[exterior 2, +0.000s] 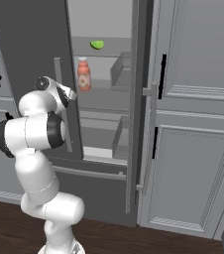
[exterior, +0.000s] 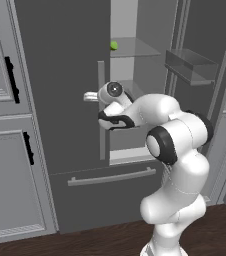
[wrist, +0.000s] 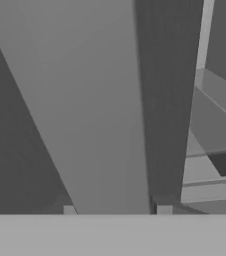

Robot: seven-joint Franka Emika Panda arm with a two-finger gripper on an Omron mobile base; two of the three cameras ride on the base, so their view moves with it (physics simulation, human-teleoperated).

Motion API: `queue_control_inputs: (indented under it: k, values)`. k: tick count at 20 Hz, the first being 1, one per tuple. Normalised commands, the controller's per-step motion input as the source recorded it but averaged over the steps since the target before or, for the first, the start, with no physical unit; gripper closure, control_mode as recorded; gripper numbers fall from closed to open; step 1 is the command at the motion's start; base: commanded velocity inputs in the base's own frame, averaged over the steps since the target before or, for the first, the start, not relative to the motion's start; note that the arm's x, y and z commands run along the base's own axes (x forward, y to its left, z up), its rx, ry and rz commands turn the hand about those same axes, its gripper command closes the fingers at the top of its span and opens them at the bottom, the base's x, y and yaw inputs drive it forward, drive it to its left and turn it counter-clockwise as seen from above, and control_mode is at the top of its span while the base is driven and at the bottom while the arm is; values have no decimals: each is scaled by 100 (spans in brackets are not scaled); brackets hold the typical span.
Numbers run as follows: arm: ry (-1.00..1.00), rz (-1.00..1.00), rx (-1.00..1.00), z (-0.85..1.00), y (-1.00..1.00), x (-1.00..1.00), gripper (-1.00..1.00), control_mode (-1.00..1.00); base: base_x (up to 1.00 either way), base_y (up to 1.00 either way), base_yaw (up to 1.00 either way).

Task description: Grab a lemon wedge from the fridge and one ice cube from the ice bowl, and put them in the glass of lemonade.

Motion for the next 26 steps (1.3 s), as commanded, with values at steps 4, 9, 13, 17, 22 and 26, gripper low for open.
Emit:
queue_control_inputs:
  k: [4, 9, 13, 17, 22, 26]
  values:
    - [0, 1, 0, 24, 37, -3, 100, -100, 0, 0, 0]
    - [0, 11, 0, 39, 65, -42, 100, -100, 0, 0, 0]
    - [0, 20, 0, 42, 68, -76, 100, -100, 0, 0, 0]
    - [0, 24, 0, 49, 63, -97, 100, -100, 0, 0, 0]
    - [-2, 25, 0, 62, 46, -100, 100, -100, 0, 0, 0]
    - [-2, 27, 0, 94, 37, -97, 100, -100, 0, 0, 0]
